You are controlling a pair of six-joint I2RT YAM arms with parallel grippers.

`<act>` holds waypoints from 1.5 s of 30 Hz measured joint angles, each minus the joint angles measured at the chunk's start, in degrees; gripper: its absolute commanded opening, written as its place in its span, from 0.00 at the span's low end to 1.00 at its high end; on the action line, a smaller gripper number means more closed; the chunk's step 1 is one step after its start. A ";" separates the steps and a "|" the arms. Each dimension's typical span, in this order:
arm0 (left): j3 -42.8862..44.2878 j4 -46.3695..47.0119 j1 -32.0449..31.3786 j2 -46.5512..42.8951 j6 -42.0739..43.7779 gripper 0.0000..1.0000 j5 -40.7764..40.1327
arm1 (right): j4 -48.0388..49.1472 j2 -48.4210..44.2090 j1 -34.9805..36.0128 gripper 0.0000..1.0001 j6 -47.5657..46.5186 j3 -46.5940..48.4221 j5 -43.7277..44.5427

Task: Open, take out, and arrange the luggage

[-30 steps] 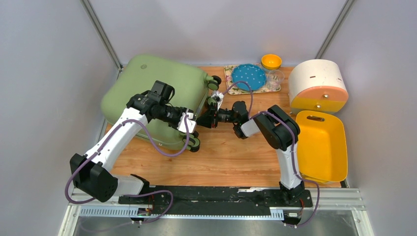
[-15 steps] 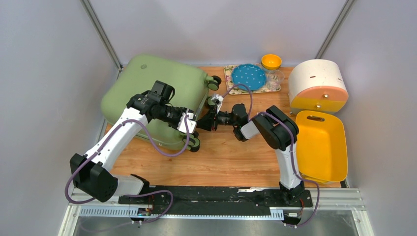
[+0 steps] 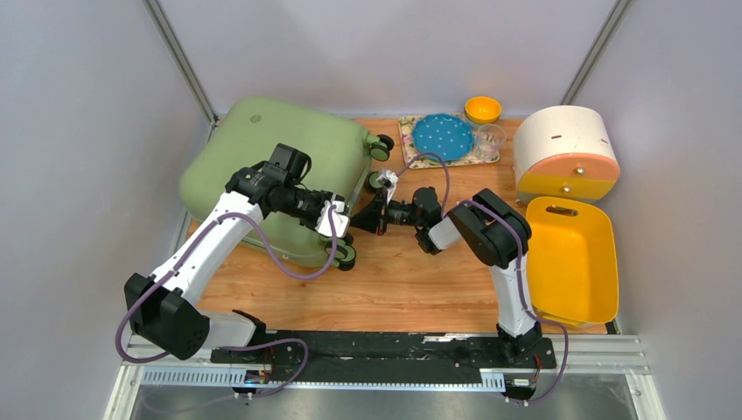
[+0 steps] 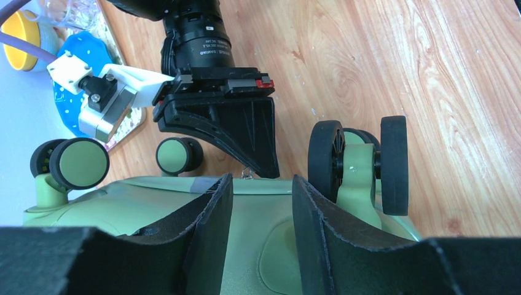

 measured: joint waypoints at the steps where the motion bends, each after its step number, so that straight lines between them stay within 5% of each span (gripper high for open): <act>1: -0.02 0.00 0.00 0.00 0.00 0.50 0.02 | -0.09 -0.04 -0.28 0.00 -0.50 -0.31 0.35; 11: -0.26 0.04 -0.02 0.11 -0.02 0.48 0.02 | -19.52 -8.44 -4.55 0.00 -7.41 0.37 2.10; 18: 2.19 0.00 0.00 1.70 -0.48 0.73 -0.07 | -33.83 -8.79 -7.82 0.00 -8.44 7.89 6.47; 24: 16.26 -9.97 -0.26 12.98 -6.16 0.81 -2.16 | -36.61 -8.59 -8.31 0.00 -8.57 9.53 6.95; 28: 18.34 -12.48 -2.60 14.78 -7.15 0.83 -5.18 | -36.61 -8.57 -8.33 0.00 -8.55 9.53 6.78; 34: 19.82 -13.03 -5.64 13.70 -12.09 0.76 -10.47 | -36.59 -8.57 -8.31 0.00 -8.61 9.53 6.71; 38: 19.78 -11.04 -6.95 13.60 -21.68 0.60 -14.40 | -36.59 -8.57 -8.31 0.00 -8.85 9.53 6.73; 45: 11.43 -2.67 -12.37 13.60 -27.02 0.49 -24.37 | -35.82 -8.59 -8.28 0.00 -9.44 8.83 7.06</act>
